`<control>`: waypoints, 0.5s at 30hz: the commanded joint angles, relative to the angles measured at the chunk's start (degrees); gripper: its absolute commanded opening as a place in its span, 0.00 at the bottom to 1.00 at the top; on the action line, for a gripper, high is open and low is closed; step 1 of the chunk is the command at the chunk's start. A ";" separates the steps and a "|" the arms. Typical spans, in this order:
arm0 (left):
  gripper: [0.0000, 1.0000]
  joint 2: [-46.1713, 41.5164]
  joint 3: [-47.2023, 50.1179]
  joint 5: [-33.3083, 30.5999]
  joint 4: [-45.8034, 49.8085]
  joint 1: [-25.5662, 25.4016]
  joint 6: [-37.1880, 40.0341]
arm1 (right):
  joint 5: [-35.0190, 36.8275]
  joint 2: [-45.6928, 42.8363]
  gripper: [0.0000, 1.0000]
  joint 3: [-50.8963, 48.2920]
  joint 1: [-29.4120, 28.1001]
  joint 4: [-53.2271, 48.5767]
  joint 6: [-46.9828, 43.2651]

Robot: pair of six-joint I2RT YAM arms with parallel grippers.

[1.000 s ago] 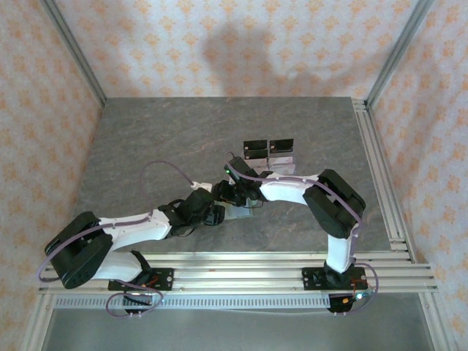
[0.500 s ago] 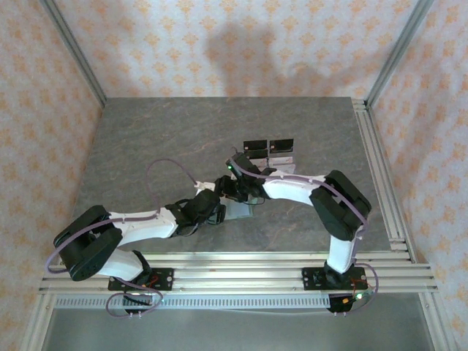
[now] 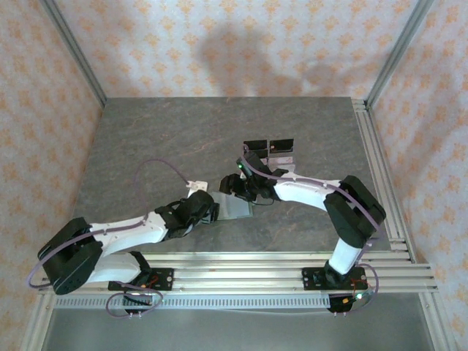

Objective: Put the credit cards into the card holder

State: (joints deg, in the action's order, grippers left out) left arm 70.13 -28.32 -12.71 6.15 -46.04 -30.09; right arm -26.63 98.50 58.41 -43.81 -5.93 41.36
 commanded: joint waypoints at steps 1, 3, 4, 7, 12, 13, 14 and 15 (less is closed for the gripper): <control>0.77 -3.92 1.81 -4.97 4.66 0.14 -1.93 | -0.26 1.22 0.59 -0.11 -0.13 1.50 -0.15; 0.77 -6.58 2.34 -5.41 5.76 0.42 -2.18 | -0.37 1.54 0.59 0.42 -0.12 1.20 -0.58; 0.78 -7.65 2.54 -5.39 6.03 0.50 -2.09 | -0.13 1.52 0.59 0.64 -0.13 0.67 -0.98; 0.78 -9.87 2.73 -5.04 6.69 0.77 -2.22 | 2.51 1.72 0.59 2.39 -0.13 -3.62 -4.63; 0.79 -8.87 2.17 -2.26 5.03 0.86 -2.59 | 9.13 2.46 0.59 5.67 -0.18 -12.77 -12.17; 0.79 -8.14 1.92 -1.78 4.47 0.94 -2.70 | 9.80 2.72 0.59 6.12 -0.14 -13.53 -12.97; 0.79 -7.11 1.67 -1.10 3.79 0.92 -2.73 | 10.22 3.08 0.59 6.41 -0.13 -14.30 -13.80; 0.79 -6.10 1.22 -0.83 3.22 0.91 -2.83 | 10.37 3.43 0.59 6.74 -0.13 -14.74 -14.25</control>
State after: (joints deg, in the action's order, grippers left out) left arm 62.17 -26.46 -14.31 9.96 -45.60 -31.68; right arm -20.49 100.68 63.26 -43.81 -15.27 31.88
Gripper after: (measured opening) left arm 0.787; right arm 0.594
